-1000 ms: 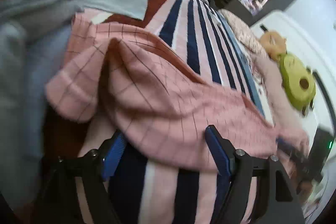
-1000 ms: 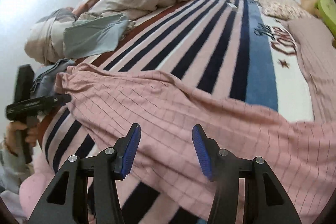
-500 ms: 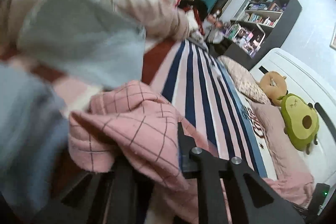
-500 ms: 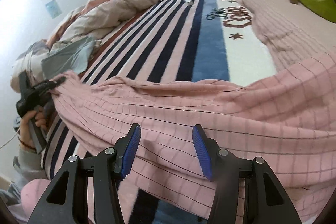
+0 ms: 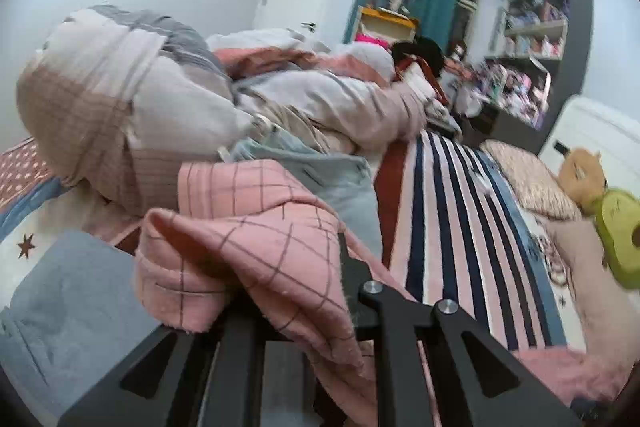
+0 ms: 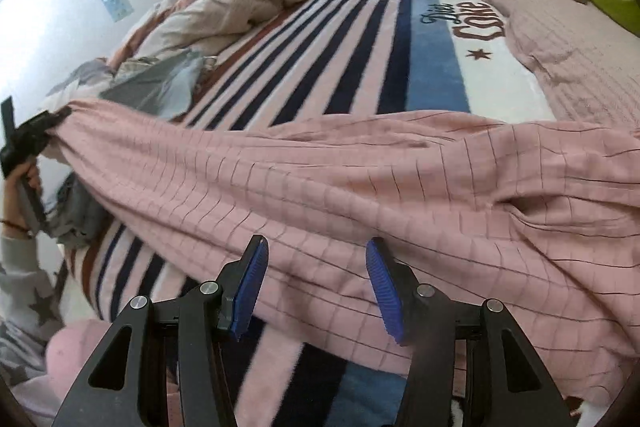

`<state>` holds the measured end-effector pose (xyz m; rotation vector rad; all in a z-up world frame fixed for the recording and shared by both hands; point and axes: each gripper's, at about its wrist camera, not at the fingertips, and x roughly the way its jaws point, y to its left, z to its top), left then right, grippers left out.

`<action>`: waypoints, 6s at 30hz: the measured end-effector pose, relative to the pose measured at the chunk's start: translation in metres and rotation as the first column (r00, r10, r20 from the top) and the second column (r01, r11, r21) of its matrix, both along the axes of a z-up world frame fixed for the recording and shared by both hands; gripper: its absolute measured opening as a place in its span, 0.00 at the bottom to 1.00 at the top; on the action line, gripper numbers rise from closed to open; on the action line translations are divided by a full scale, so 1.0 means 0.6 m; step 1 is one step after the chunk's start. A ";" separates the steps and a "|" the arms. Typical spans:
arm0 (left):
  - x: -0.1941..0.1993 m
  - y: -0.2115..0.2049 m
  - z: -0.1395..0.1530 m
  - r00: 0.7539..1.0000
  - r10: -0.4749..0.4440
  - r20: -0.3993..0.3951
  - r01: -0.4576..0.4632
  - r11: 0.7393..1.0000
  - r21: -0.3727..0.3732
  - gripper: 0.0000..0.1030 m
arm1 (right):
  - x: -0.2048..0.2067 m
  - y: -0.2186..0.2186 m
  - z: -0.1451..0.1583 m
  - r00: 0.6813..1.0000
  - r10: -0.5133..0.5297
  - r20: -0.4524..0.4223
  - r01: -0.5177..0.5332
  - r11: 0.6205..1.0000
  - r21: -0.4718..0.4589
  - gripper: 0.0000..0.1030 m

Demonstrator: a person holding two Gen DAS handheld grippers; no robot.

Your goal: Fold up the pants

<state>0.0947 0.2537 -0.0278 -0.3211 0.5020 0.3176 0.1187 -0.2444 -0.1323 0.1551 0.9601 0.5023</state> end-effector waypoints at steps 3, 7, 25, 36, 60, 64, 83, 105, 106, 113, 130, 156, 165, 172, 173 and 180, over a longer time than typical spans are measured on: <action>0.000 -0.031 -0.010 0.995 -0.095 0.004 0.095 0.995 -0.009 0.09 | -0.004 -0.011 0.001 1.000 -0.020 -0.004 0.020 1.000 0.000 0.45; 0.033 -0.109 -0.010 0.975 -0.224 0.001 0.224 0.974 0.008 0.09 | -0.016 -0.038 0.017 0.998 -0.057 0.022 0.057 0.998 -0.003 0.45; 0.075 -0.253 -0.041 0.926 -0.371 -0.063 0.374 0.927 0.033 0.09 | 0.052 -0.200 0.084 0.958 -0.156 0.239 0.256 0.841 -0.477 0.69; 0.050 -0.206 -0.049 0.957 -0.279 -0.077 0.283 0.958 0.046 0.09 | 0.027 -0.170 0.041 0.980 -0.033 0.195 0.157 0.729 -0.666 0.07; 0.080 -0.221 -0.030 0.945 -0.326 -0.019 0.327 0.943 0.059 0.09 | 0.103 -0.178 0.088 0.970 -0.135 0.204 0.225 0.819 -0.527 0.67; 0.096 -0.306 -0.021 0.893 -0.451 -0.013 0.451 0.891 0.051 0.09 | 0.064 -0.156 0.110 0.972 -0.090 0.218 0.189 0.851 -0.490 0.69; 0.067 -0.454 -0.111 0.576 -0.798 -0.179 0.785 0.601 -0.152 0.59 | 0.017 -0.097 0.086 0.990 -0.048 0.130 0.066 0.988 -0.138 0.69; -0.020 -0.295 -0.215 0.771 -0.587 -0.249 0.581 0.807 -0.103 0.59 | 0.051 0.068 -0.007 0.985 -0.148 0.092 0.151 0.988 -0.026 0.04; -0.020 -0.294 -0.216 0.770 -0.584 -0.256 0.580 0.809 -0.100 0.59 | 0.042 0.057 -0.015 0.987 -0.148 0.067 0.150 0.989 -0.017 0.04; -0.037 -0.284 -0.179 0.784 -0.580 -0.221 0.583 0.810 -0.062 0.59 | -0.006 0.000 0.012 0.981 -0.186 0.048 0.187 0.982 -0.025 0.28; 0.014 -0.320 -0.188 0.708 -0.674 -0.209 0.658 0.738 -0.150 0.53 | 0.064 0.183 -0.009 0.899 0.432 0.074 -0.422 0.898 -0.121 0.29; -0.015 -0.307 -0.172 0.745 -0.628 -0.226 0.626 0.775 -0.091 0.54 | -0.006 0.068 0.063 0.938 0.308 0.157 -0.266 0.933 -0.241 0.42; 0.002 -0.315 -0.184 0.729 -0.616 -0.298 0.631 0.774 -0.056 0.54 | 0.018 0.174 0.013 0.892 0.423 0.160 -0.327 0.847 -0.418 0.02; 0.003 -0.317 -0.173 0.737 -0.617 -0.276 0.631 0.774 -0.046 0.54 | 0.024 0.124 0.093 0.883 0.357 0.305 -0.200 0.873 -0.444 0.00; 0.002 -0.319 -0.173 0.734 -0.621 -0.275 0.635 0.771 -0.046 0.54 | 0.023 0.120 0.098 0.882 0.355 0.310 -0.193 0.872 -0.451 0.00; 0.000 -0.323 -0.181 0.748 -0.592 -0.300 0.618 0.786 -0.010 0.54 | -0.003 0.085 0.075 0.901 0.355 0.250 -0.210 0.861 -0.464 0.00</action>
